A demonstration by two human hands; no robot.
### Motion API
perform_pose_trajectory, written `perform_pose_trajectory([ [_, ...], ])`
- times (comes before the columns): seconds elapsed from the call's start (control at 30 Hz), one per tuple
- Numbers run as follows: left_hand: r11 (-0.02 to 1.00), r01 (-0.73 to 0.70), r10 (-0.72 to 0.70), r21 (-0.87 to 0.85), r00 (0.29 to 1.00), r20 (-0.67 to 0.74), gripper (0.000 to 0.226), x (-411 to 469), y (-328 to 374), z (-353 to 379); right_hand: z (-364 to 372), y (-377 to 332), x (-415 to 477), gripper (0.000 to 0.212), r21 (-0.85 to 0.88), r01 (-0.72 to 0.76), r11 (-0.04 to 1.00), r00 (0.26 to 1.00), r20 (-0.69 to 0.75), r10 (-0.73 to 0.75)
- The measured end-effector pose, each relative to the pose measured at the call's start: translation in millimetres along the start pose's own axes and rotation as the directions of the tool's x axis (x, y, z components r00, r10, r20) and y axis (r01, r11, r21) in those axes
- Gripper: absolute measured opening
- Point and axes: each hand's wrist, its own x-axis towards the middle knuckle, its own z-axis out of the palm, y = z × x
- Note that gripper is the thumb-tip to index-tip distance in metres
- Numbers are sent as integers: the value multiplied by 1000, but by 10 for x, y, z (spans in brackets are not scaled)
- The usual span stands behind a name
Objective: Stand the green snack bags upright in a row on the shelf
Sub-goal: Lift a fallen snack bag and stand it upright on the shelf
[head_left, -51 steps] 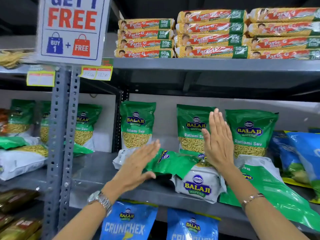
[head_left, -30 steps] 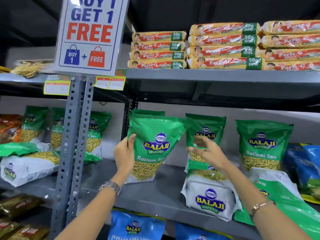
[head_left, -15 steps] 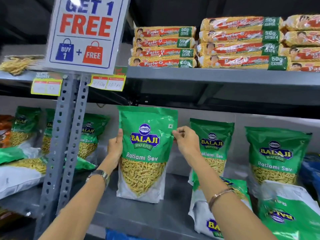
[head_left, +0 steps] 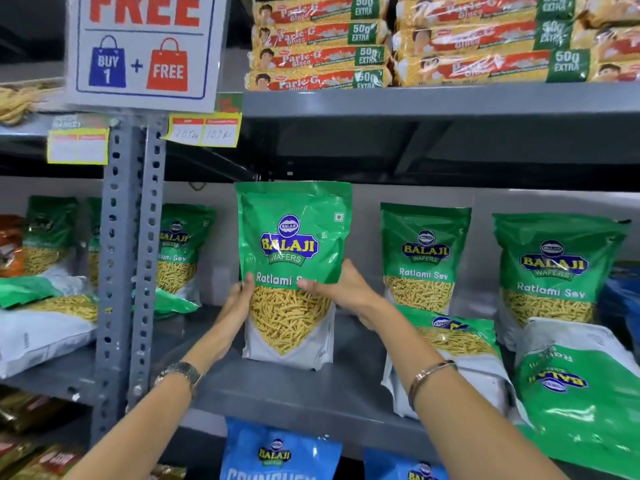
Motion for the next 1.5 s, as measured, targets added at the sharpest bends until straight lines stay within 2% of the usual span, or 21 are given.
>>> perform_pose_trajectory([
  [0.07,999,24,-31,34,973,227,118,-87,-61,-40,74,55,-13,75,-40,3,999,1000,-10,-3],
  [0.13,1000,16,-19,13,946,324,104,-179,-46,-68,114,77,-54,66,-82,14,997,999,-49,-18],
  [0.2,1000,0,5,-17,951,309,90,-257,-1,-71,119,79,-105,59,-76,43,996,997,-65,-48],
  [0.37,1000,-6,8,-9,964,265,119,-409,41,-112,150,12,-268,63,-103,55,993,994,-87,-64],
  [0.63,998,43,-32,-39,966,257,89,-566,81,-272,256,-72,-450,70,-85,58,995,991,-112,-68],
  [0.73,997,48,-34,-54,973,229,100,-659,107,-246,259,-79,-466,75,-62,55,997,994,-90,-61],
  [0.8,994,2,13,-108,991,137,122,-736,135,-148,209,-53,-519,76,-28,57,998,998,11,-57],
  [0.83,987,-59,63,-153,998,22,127,-790,168,-66,165,-38,-558,77,-26,63,998,997,54,-62],
  [0.87,970,-148,121,-194,982,-144,122,-861,205,30,112,-21,-597,81,-43,74,996,995,64,-72],
  [0.93,892,-378,219,-247,840,-496,81,-1027,334,309,-68,4,-666,90,-101,116,988,993,-11,-117],
  [0.97,848,-465,255,-256,780,-571,58,-1097,430,492,-194,8,-711,91,-122,138,983,986,-71,-148],
  [1.0,816,-509,298,-273,776,-556,41,-1137,506,682,-332,9,-763,90,-143,157,977,976,-132,-176],
  [1.07,835,-468,362,-290,863,-351,32,-1146,634,1072,-641,27,-911,85,-212,155,965,948,-242,-206],
  [1.1,879,-382,336,-283,921,-199,29,-1122,689,1256,-790,55,-989,84,-264,122,957,936,-291,-199],
  [1.13,933,-241,239,-269,970,-40,27,-1083,756,1438,-942,91,-1083,83,-321,67,945,925,-334,-179],
  [1.17,974,-69,91,-217,991,95,37,-1011,792,1574,-1067,135,-1155,84,-371,-10,928,921,-365,-137],
  [1.2,982,102,-66,-160,974,215,51,-925,780,1679,-1167,176,-1217,85,-410,-97,907,922,-381,-74],
  [1.23,965,239,-190,-111,923,335,60,-837,745,1778,-1252,216,-1280,88,-423,-184,887,924,-381,9],
  [1.3,929,371,-316,-4,796,516,61,-703,679,1862,-1330,300,-1365,100,-351,-317,881,922,-330,200],
  [1.37,919,390,-355,57,757,548,61,-620,626,1911,-1368,360,-1437,111,-253,-380,890,908,-287,306],
  [1.5,915,404,-362,3,816,451,72,-575,634,1931,-1423,400,-1494,111,-111,-406,907,899,-228,374],
])
